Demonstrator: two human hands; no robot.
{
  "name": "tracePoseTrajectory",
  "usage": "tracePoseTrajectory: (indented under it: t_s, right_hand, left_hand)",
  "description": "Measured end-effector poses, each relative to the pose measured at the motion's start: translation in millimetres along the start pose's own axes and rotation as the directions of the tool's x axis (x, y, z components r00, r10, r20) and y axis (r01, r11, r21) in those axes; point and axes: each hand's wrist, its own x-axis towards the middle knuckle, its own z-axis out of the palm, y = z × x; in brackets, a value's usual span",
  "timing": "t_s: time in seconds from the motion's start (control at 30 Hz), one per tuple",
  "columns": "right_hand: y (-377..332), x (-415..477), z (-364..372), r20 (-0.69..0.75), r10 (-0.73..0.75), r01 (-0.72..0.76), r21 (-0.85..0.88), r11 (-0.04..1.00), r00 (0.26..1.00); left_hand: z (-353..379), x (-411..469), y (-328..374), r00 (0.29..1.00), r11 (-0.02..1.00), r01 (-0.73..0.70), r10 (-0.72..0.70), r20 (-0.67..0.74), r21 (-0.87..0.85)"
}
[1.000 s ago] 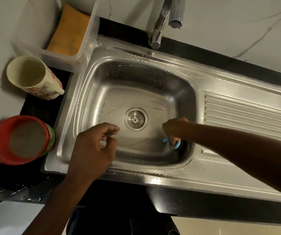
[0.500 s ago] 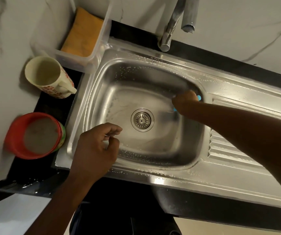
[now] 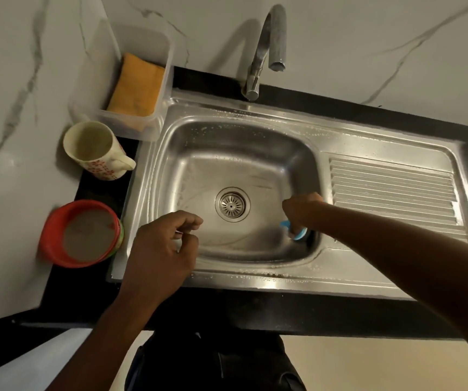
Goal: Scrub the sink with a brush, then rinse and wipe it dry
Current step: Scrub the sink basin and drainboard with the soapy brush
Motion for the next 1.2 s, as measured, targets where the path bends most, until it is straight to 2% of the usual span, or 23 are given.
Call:
tracePoseTrajectory:
  t_s: [0.13, 0.23, 0.3, 0.37, 0.43, 0.5, 0.57, 0.67, 0.83, 0.97, 1.1, 1.2]
  right_hand:
    - [-5.8, -20.7, 11.4, 0.044, 0.019, -0.027, 0.192, 0.981, 0.999]
    - [0.2, -34.2, 14.1, 0.034, 0.037, -0.048, 0.422, 0.906, 0.999]
    - [1.1, -48.6, 9.1, -0.042, 0.045, -0.01, 0.616, 0.787, 0.998]
    - [-5.3, -65.2, -3.0, -0.189, 0.076, 0.104, 0.784, 0.612, 0.979]
    - [-23.5, -87.6, -21.5, -0.337, 0.099, 0.251, 0.84, 0.481, 0.936]
    - [-49.2, -107.5, -43.0, -0.49, 0.088, 0.411, 0.803, 0.431, 0.867]
    - [-81.0, -123.4, -64.3, -0.636, 0.088, 0.546, 0.717, 0.433, 0.767]
    - [-131.5, -139.7, -92.8, -0.759, 0.09, 0.67, 0.618, 0.412, 0.645]
    - [-208.3, -139.7, -127.7, -0.885, -0.061, 0.765, 0.362, 0.533, 0.462]
    - [-250.4, -125.5, -137.5, -0.881, -0.242, 0.698, 0.129, 0.704, 0.407]
    - [-271.7, -117.4, -134.3, -0.852, -0.361, 0.656, -0.029, 0.754, 0.378]
    - [-275.9, -111.6, -129.9, -0.842, -0.368, 0.646, -0.031, 0.762, 0.394]
  left_hand:
    - [-19.0, -9.9, -3.9, 1.0, 1.0, -0.018, 0.018, 0.009, 0.006]
    - [-32.1, -16.6, -10.3, 0.999, 0.999, -0.035, 0.035, 0.011, 0.003]
    - [-40.9, -22.3, -13.3, 0.999, 0.999, -0.053, 0.053, 0.006, 0.006]
    - [-48.3, -27.9, -16.3, 0.998, 0.998, -0.064, 0.064, -0.002, 0.003]
    - [-55.7, -34.3, -19.0, 0.998, 0.998, -0.061, 0.061, -0.008, -0.013]
    - [-63.0, -40.2, -22.0, 0.999, 0.998, -0.051, 0.051, -0.02, -0.026]
    - [-72.5, -48.5, -26.2, 0.998, 0.999, -0.037, 0.036, -0.054, -0.021]
    - [-84.9, -61.1, -31.3, 0.993, 1.0, -0.011, 0.01, -0.117, -0.003]
    - [-104.2, -81.4, -39.7, 0.983, 0.999, 0.019, -0.013, -0.185, 0.029]
    - [-116.2, -93.5, -48.8, 0.974, 0.997, 0.076, -0.068, -0.218, 0.029]
    - [-123.8, -99.7, -50.2, 0.968, 0.994, 0.112, -0.111, -0.227, -0.008]
    - [-126.1, -102.0, -53.7, 0.963, 0.99, 0.14, -0.144, -0.226, -0.033]
